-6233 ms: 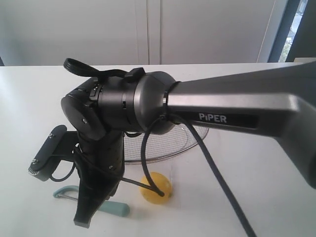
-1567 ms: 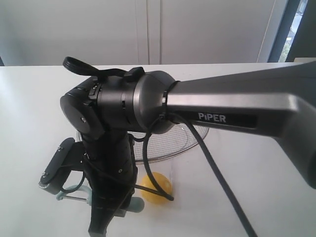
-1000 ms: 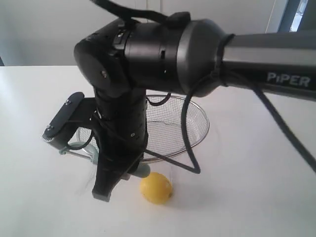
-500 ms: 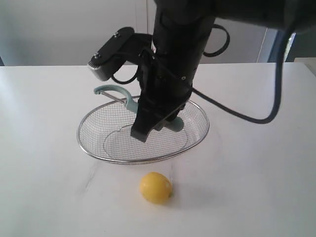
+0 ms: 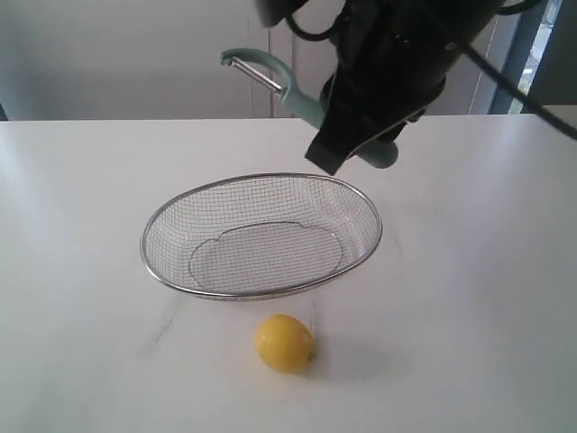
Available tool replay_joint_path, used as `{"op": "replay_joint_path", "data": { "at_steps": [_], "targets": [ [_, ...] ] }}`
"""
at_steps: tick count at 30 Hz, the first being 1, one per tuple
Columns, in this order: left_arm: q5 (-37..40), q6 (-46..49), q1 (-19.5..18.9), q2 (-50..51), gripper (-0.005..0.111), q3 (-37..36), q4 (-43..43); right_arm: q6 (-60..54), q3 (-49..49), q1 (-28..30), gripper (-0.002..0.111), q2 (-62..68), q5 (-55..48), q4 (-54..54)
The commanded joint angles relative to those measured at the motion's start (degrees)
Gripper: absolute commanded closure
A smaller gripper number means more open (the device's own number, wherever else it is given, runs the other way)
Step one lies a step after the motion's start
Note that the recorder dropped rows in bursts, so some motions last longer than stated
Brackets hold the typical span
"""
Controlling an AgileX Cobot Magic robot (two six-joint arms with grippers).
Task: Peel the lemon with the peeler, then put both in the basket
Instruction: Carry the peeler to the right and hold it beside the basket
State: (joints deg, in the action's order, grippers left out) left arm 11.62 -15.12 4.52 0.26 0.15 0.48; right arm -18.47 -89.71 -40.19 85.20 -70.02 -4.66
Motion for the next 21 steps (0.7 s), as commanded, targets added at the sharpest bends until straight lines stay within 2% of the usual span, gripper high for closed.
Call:
{"op": "replay_joint_path", "data": {
  "at_steps": [1,11,21],
  "targets": [
    [-0.05,0.1,0.17,-0.26,0.107,-0.15,0.3,-0.95,4.17,1.8,0.108,-5.32,0.05,-0.01],
    [-0.05,0.1,0.17,-0.26,0.107,-0.15,0.3,-4.1,17.41,7.33,0.108,-14.22,0.56,-0.3],
    [-0.05,0.1,0.17,-0.26,0.107,-0.15,0.3,-4.26,29.11,10.71,0.108,-19.41,14.14,-0.3]
  ]
}}
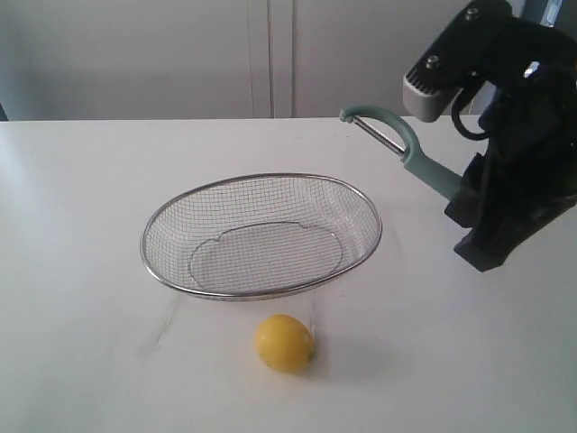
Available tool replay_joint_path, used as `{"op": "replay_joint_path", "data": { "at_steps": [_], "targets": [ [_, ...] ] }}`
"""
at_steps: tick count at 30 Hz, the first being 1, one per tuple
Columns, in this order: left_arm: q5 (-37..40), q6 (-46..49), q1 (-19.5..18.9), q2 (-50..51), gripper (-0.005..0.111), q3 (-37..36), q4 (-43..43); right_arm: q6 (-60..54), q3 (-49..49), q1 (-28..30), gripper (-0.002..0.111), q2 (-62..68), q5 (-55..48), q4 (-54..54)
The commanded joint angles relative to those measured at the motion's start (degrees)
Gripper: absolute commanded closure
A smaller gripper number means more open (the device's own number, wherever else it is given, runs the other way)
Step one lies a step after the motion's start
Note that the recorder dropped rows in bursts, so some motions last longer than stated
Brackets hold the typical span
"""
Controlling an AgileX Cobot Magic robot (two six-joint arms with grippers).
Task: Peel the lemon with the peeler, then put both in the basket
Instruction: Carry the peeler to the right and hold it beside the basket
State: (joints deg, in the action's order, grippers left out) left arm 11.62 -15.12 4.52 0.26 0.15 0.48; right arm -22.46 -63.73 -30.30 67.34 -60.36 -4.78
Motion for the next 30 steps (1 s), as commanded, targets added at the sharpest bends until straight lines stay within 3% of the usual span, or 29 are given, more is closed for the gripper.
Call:
{"op": "replay_joint_path", "data": {
  "at_steps": [1,20,25,30],
  "targets": [
    [-0.05,0.1,0.17,-0.26,0.107,-0.15,0.3,-0.25,3.88,0.82,0.108,-1.54,4.82,0.1],
    [-0.05,0.1,0.17,-0.26,0.107,-0.15,0.3,-0.69,6.3,0.67,0.108,-1.54,5.78,1.82],
    [-0.05,0.1,0.17,-0.26,0.107,-0.15,0.3,-13.44,7.48,1.08,0.108,-1.54,6.8,6.3],
    [-0.05,0.1,0.17,-0.26,0.107,-0.15,0.3,-25.35,7.53,6.05,0.108,-1.44,6.28,18.62]
  ]
}}
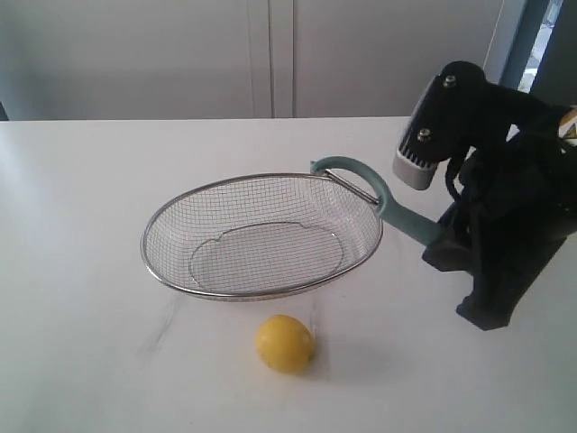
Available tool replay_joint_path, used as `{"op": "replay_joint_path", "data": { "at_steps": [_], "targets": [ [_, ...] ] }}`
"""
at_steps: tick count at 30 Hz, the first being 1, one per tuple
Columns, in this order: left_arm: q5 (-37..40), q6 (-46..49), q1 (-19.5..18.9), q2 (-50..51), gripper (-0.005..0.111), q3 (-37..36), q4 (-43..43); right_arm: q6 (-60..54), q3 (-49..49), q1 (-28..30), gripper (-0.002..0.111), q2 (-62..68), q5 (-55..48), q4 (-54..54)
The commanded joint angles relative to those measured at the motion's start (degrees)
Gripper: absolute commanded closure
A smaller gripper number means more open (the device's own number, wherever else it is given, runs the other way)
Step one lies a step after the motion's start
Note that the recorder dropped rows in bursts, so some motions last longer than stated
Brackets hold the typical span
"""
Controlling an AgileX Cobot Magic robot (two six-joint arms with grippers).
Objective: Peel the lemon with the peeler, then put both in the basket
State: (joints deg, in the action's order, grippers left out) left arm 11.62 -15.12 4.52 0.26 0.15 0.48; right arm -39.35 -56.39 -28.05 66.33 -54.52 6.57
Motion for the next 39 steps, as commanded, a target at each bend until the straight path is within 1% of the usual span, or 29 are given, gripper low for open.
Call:
{"op": "replay_joint_path", "data": {
  "at_steps": [1,4,6,7,10,15,20,39],
  "targets": [
    [-0.05,0.1,0.17,-0.26,0.107,-0.15,0.3,-8.96,0.19,5.25,0.108,-0.43,0.44,7.66],
    [-0.05,0.1,0.17,-0.26,0.107,-0.15,0.3,-10.43,0.19,9.37,0.108,-0.19,-0.63,9.49],
    [-0.05,0.1,0.17,-0.26,0.107,-0.15,0.3,-13.8,0.19,11.66,0.108,0.18,-2.22,14.18],
    [-0.05,0.1,0.17,-0.26,0.107,-0.15,0.3,-17.24,0.19,12.43,0.108,0.41,-4.46,18.51],
    [-0.05,0.1,0.17,-0.26,0.107,-0.15,0.3,-21.42,0.19,13.66,0.108,0.74,-8.32,25.37],
    [-0.05,0.1,0.17,-0.26,0.107,-0.15,0.3,-21.25,0.19,13.8,0.108,0.74,-7.68,24.37],
    [-0.05,0.1,0.17,-0.26,0.107,-0.15,0.3,-21.25,0.19,13.8,0.108,0.74,-3.48,24.5],
    [-0.05,0.1,0.17,-0.26,0.107,-0.15,0.3,-20.31,0.19,13.8,0.108,0.74,-3.47,24.5]
  ]
}}
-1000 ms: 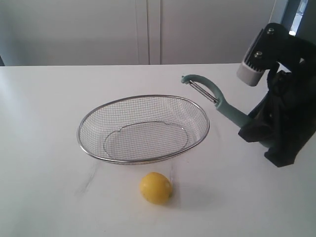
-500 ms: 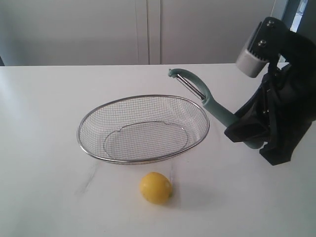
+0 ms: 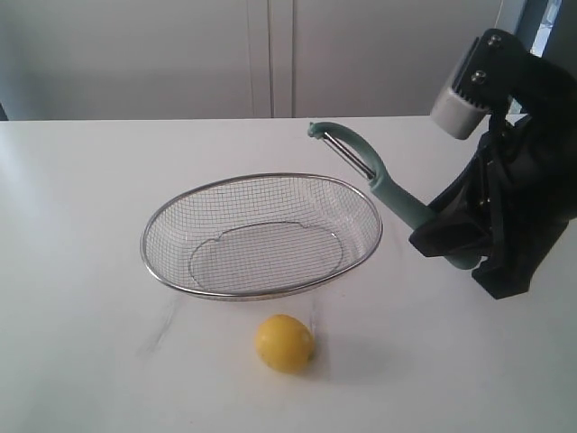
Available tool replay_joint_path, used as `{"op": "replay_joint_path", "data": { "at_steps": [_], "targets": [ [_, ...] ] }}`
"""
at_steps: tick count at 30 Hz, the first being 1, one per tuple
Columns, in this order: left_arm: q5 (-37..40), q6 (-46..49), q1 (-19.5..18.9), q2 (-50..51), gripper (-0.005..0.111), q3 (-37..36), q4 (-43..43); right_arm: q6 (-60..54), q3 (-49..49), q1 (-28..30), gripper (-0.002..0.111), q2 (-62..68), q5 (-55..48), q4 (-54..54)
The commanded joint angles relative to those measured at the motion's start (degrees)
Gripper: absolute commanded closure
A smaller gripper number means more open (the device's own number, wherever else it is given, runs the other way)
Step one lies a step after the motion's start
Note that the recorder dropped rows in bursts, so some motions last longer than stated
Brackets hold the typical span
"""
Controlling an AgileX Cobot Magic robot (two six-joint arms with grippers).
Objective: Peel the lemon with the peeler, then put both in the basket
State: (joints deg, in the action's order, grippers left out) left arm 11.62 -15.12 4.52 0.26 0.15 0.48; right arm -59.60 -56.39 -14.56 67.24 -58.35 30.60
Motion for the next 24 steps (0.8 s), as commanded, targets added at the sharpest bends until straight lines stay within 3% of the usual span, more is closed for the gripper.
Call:
{"op": "replay_joint_path", "data": {
  "at_steps": [1,24],
  "targets": [
    [-0.05,0.1,0.17,-0.26,0.107,-0.15,0.3,-0.06,0.19,0.31,0.108,-0.17,0.37,0.47],
    [-2.41,0.1,0.17,-0.26,0.107,-0.15,0.31,0.33,0.19,0.31,0.108,-0.17,0.37,0.47]
  ]
}}
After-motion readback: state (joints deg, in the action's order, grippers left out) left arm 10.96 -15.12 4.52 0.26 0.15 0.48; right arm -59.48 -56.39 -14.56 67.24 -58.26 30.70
